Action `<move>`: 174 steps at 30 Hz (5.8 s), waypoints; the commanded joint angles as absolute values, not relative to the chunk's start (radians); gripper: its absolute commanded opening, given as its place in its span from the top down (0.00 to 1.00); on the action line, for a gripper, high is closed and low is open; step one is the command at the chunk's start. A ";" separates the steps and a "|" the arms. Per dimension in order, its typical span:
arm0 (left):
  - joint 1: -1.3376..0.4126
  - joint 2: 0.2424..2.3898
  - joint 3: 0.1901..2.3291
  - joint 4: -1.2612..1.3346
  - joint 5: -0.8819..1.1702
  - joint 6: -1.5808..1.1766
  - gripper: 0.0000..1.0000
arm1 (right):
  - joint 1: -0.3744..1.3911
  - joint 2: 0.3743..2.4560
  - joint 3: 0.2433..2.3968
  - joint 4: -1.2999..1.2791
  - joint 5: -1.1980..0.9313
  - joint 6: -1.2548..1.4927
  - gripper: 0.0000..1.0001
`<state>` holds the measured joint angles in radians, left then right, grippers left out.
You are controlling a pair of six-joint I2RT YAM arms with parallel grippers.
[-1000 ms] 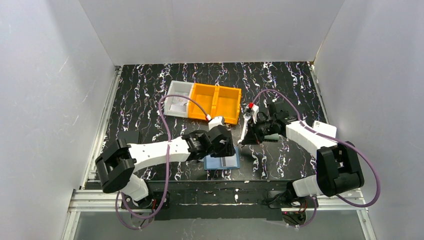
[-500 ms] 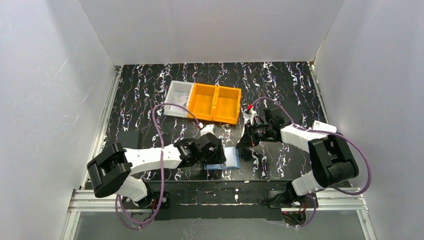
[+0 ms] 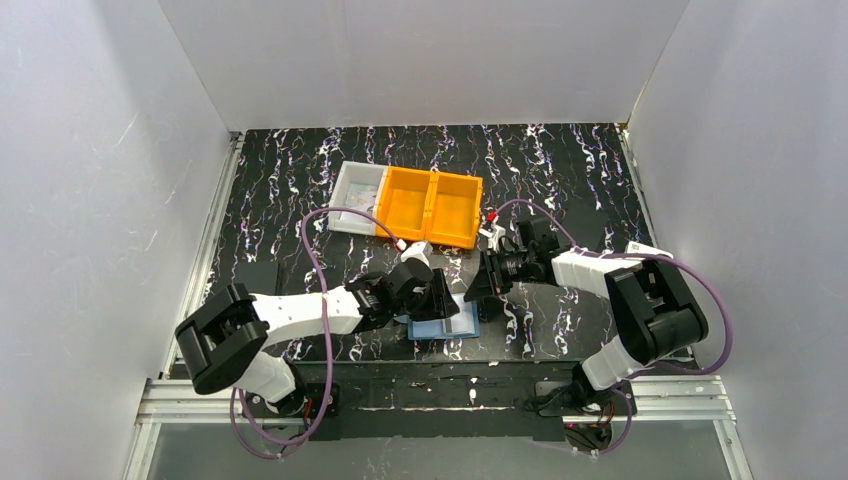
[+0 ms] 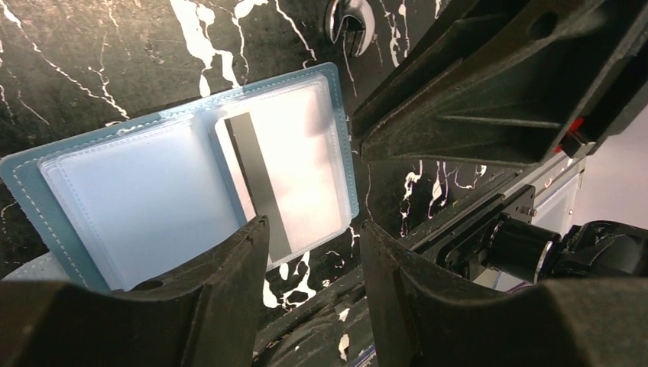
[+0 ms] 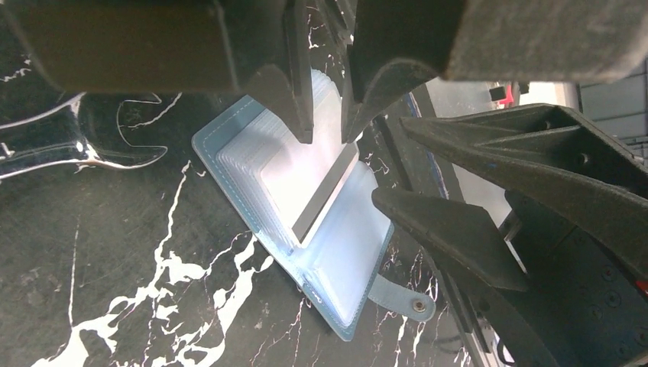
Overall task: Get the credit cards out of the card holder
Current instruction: Remove the credit card from the card holder, then place the credit card in the storage box.
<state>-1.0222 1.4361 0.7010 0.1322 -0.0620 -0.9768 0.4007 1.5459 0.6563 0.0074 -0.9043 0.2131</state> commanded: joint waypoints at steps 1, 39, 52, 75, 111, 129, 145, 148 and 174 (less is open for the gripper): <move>-1.010 1.444 0.680 0.150 -0.053 -0.986 0.55 | 0.422 1.560 0.652 0.048 -0.886 0.261 0.70; -1.002 1.425 0.619 0.169 -0.064 -0.987 0.53 | 0.456 1.622 0.696 -0.057 -0.722 0.222 0.65; -0.976 1.459 0.615 0.192 -0.022 -0.991 0.57 | 0.456 1.622 0.701 -0.070 -0.683 0.198 0.75; -0.928 1.557 0.526 0.419 0.077 -1.131 0.65 | 0.457 1.641 0.707 -0.077 -0.716 0.195 0.74; -0.836 1.759 0.195 1.148 0.157 -1.253 1.00 | 0.429 1.591 0.723 -0.092 -0.773 0.123 0.62; -0.805 1.618 0.049 1.230 0.156 -1.221 1.00 | 0.414 1.563 0.726 -0.131 -0.973 -0.035 0.52; -0.806 1.167 0.131 0.710 0.187 -0.942 1.00 | 0.431 1.542 0.734 -0.181 -1.060 -0.155 0.33; -0.806 1.096 0.138 0.662 0.193 -0.903 1.00 | 0.445 1.537 0.735 -0.186 -1.071 -0.174 0.29; -0.883 1.208 0.335 0.748 0.317 -0.899 1.00 | 0.437 1.521 0.713 0.026 -1.261 0.031 0.13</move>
<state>-0.8627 1.1900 0.2878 0.7040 0.2993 -0.9020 0.4461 1.5692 0.7235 -0.1242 -1.1915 -0.0933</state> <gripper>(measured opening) 0.008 0.890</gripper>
